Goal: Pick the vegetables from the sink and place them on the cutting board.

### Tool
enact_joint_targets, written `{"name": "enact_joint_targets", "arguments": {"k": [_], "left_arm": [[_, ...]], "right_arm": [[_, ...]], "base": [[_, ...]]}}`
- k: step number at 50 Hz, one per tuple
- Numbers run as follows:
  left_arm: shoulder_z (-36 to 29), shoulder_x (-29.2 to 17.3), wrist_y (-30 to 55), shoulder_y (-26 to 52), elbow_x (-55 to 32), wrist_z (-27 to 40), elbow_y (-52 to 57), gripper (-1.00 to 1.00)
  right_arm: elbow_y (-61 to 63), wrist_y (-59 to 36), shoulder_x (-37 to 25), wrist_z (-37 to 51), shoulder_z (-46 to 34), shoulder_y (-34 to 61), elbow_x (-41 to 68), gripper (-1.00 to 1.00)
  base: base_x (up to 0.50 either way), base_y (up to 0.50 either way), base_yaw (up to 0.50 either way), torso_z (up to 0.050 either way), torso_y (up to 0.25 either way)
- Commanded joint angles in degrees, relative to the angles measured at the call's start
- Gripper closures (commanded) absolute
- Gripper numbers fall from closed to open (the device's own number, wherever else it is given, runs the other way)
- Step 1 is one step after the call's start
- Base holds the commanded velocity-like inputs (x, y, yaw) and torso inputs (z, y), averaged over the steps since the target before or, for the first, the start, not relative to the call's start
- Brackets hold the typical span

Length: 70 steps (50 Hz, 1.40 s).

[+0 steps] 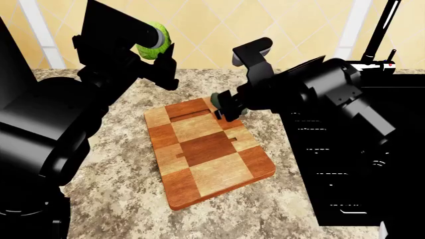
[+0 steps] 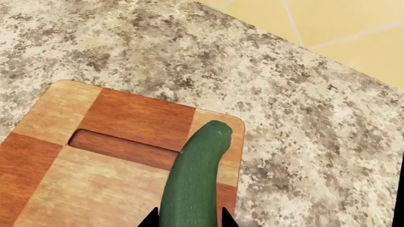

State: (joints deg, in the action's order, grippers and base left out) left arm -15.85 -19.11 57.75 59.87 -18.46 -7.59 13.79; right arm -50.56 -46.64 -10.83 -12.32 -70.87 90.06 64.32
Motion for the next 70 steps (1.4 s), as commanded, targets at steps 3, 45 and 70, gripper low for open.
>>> {"name": "enact_joint_targets", "arguments": {"k": [3, 45, 70], "left_arm": [[0.22, 0.14, 0.28, 0.13, -0.93, 0.75, 0.52, 1.00], [-1.45, -0.06, 1.16, -0.64, -1.38, 1.56, 0.18, 1.00], [-3.44, -2.70, 5.03, -7.33, -4.25, -0.87, 0.55, 1.00]], "right_arm": [[1.90, -1.52, -0.41, -0.25, -0.25, -1.13, -0.05, 1.00], [13.82, -4.19, -6.33, 5.44, 3.71, 1.83, 3.64, -1.00], [19.59, -5.46, -10.70, 10.90, 7.29, 4.42, 6.22, -1.00]], "base": [[0.00, 0.00, 0.00, 0.000, 0.000], [0.00, 0.00, 0.00, 0.000, 0.000], [0.00, 0.00, 0.00, 0.000, 0.000]]}}
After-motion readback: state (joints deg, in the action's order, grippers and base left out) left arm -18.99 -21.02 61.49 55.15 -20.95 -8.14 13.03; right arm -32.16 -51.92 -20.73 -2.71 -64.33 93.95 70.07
